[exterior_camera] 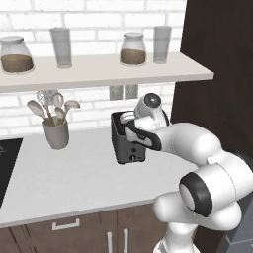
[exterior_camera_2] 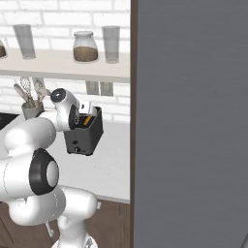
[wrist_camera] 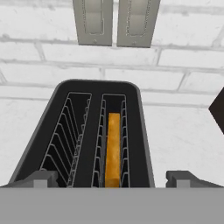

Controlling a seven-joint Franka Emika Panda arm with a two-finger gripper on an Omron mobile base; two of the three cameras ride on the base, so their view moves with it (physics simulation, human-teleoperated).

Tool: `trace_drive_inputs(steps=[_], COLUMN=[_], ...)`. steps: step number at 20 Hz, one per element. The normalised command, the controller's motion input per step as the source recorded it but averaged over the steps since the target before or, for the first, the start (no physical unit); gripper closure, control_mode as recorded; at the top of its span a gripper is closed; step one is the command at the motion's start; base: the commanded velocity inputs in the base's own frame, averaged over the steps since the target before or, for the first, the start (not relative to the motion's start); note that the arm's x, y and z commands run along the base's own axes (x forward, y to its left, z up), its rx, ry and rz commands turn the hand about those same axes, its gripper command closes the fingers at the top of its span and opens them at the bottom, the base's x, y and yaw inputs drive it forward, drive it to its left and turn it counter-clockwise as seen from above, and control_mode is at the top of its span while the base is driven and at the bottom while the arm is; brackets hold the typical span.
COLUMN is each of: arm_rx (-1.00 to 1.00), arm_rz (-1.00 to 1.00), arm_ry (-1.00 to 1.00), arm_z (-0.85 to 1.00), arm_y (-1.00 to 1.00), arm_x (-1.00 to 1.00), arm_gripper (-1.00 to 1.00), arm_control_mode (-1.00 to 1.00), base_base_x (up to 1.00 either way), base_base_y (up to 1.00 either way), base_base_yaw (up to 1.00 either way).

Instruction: Start the toaster. Once the lever pops up, take the bread to the plate on the dining counter.

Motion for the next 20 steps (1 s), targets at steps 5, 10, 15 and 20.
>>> trace_drive_inputs(steps=[5,10,15,20], arm_rx=[0.00,0.00,0.00,0.00], arm_rz=[0.00,0.00,0.00,0.00], arm_ry=[0.00,0.00,0.00,0.00], arm_z=[0.00,0.00,0.00,0.00], arm_y=[0.00,0.00,0.00,0.00], arm_x=[0.00,0.00,0.00,0.00], arm_gripper=[-1.00,-1.00,-1.00,-1.00], arm_control_mode=[-1.00,-1.00,-1.00,-1.00], base_base_x=[0.00,0.00,0.00,0.00], base_base_y=[0.00,0.00,0.00,0.00], base_base_yaw=[0.00,0.00,0.00,0.00])
